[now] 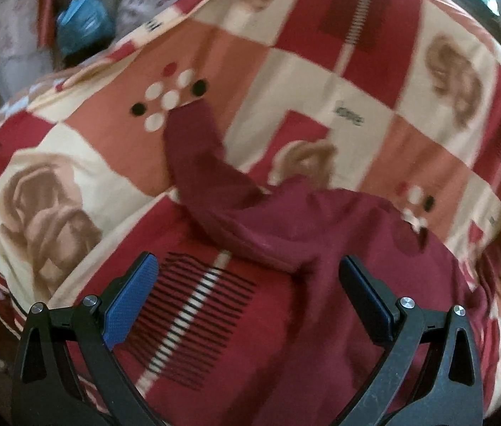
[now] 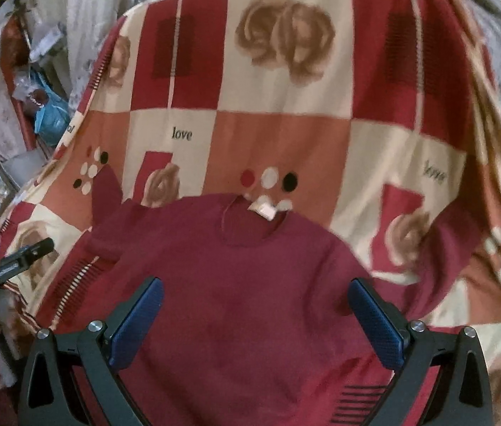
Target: Fold small clothes
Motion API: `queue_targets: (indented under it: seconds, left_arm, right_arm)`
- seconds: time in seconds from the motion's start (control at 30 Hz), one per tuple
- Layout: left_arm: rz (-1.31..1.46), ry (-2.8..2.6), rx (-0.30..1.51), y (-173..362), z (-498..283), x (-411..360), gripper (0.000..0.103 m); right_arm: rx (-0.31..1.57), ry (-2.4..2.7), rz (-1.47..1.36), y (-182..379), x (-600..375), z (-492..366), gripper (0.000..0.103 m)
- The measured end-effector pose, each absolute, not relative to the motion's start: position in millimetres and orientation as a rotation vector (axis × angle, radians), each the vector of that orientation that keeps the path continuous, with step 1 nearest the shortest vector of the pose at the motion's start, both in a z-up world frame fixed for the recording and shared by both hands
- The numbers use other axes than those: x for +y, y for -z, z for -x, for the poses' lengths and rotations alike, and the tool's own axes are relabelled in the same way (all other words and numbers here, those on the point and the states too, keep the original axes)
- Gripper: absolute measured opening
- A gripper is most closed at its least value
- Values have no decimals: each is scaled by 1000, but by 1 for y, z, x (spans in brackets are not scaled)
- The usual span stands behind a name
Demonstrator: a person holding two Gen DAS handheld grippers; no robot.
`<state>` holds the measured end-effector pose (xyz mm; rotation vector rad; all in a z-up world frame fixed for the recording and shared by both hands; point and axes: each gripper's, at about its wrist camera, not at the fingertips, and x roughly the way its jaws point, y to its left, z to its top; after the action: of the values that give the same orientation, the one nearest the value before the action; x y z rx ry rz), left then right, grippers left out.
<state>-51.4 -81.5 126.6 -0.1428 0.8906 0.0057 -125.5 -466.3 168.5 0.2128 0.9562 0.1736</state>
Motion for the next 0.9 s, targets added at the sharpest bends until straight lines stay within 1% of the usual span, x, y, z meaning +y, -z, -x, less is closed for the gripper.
queue_targets:
  seconds: [0.13, 0.2, 0.33, 0.5, 0.7, 0.83, 0.9]
  left_arm:
    - [203, -94, 921, -109, 32, -48, 102]
    - [243, -155, 932, -100, 26, -27, 102]
    - [315, -219, 955, -84, 11, 12, 102]
    - [436, -233, 918, -86, -20, 51, 102]
    - [413, -213, 883, -87, -81, 46, 102]
    - [354, -187, 880, -75, -126, 34, 102]
    - [330, -194, 894, -60, -146, 31, 100]
  right_arm:
    - [983, -247, -259, -149, -437, 101, 103]
    - [998, -304, -263, -140, -416, 89, 98]
    - [1018, -352, -192, -127, -376, 76, 97]
    - [1053, -386, -154, -109, -351, 76, 97]
    - [1084, -396, -165, -97, -350, 77, 97]
    - [1111, -394, -189, -87, -355, 73, 97]
    - [1122, -397, -208, -82, -357, 72, 97]
